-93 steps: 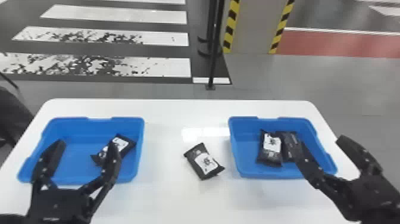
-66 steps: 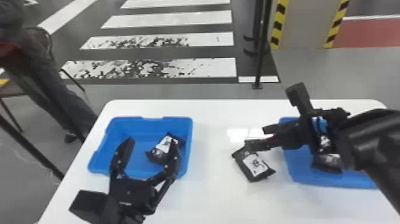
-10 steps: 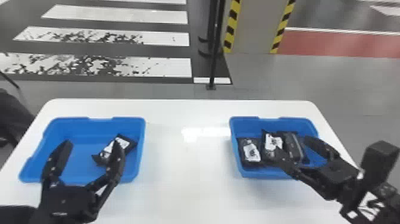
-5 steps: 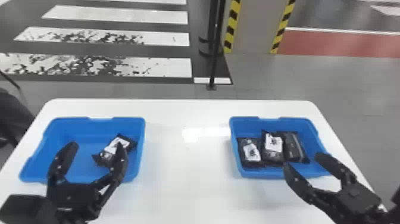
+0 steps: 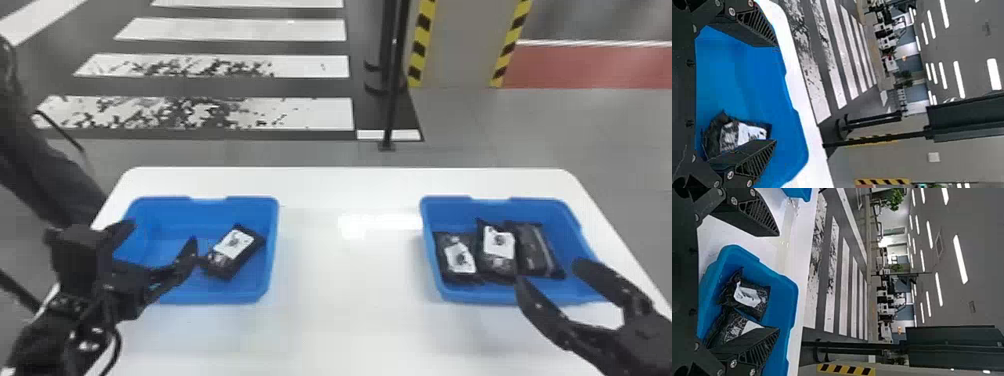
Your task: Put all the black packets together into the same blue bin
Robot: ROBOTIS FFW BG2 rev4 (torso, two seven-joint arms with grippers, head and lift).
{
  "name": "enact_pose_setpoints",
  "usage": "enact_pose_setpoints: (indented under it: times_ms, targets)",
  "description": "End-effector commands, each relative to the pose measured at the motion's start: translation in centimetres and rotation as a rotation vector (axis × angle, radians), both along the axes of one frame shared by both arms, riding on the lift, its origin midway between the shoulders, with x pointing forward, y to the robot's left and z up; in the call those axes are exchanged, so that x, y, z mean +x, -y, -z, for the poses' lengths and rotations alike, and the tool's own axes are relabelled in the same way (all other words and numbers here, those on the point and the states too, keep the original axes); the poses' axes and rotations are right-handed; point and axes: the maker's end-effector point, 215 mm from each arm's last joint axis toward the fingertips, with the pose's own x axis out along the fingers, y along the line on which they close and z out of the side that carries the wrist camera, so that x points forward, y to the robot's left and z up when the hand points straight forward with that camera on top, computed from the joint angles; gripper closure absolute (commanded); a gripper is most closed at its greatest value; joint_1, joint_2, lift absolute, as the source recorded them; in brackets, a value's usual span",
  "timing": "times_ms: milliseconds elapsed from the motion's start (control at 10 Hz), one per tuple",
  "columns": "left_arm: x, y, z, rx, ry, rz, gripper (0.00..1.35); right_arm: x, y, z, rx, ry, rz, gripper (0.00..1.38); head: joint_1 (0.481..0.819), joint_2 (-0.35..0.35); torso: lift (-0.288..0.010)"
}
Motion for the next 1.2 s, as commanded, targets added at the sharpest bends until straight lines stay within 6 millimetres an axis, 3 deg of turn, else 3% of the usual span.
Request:
enact_pose_setpoints:
  times_ms: [0, 100, 300, 600, 800, 1100]
  targets:
    - [1.7, -2.6, -0.3, 0.091, -0.072, -0.02, 0.17, 0.3, 0.1, 0.1, 0.004, 0.0, -0.002, 0.16, 0.695, 0.055, -0.11]
    - [2.5, -2.9, 0.0, 0.095, -0.133, -0.009, 0.17, 0.3, 0.0, 1.2, 0.017, -0.035, -0.004, 0.16, 0.695, 0.067, -0.11]
    - [3.6, -1.3, 4.3, 0.003, -0.331, 0.079, 0.19, 0.5, -0.4, 1.8, 0.04, -0.056, -0.015, 0.16, 0.695, 0.085, -0.11]
    - [3.4, 5.0, 5.1, -0.077, -0.399, 0.225, 0.18, 0.4, -0.9, 2.2, 0.053, -0.066, -0.025, 0.17, 0.695, 0.047, -0.11]
    - [3.3, 7.6, 6.1, -0.089, -0.445, 0.288, 0.19, 0.7, -1.5, 2.4, 0.064, -0.067, -0.039, 0.16, 0.695, 0.008, -0.11]
    - [2.9, 7.5, 8.8, -0.096, -0.519, 0.295, 0.19, 0.8, -2.2, 2.7, 0.076, -0.072, -0.051, 0.17, 0.695, -0.016, -0.11]
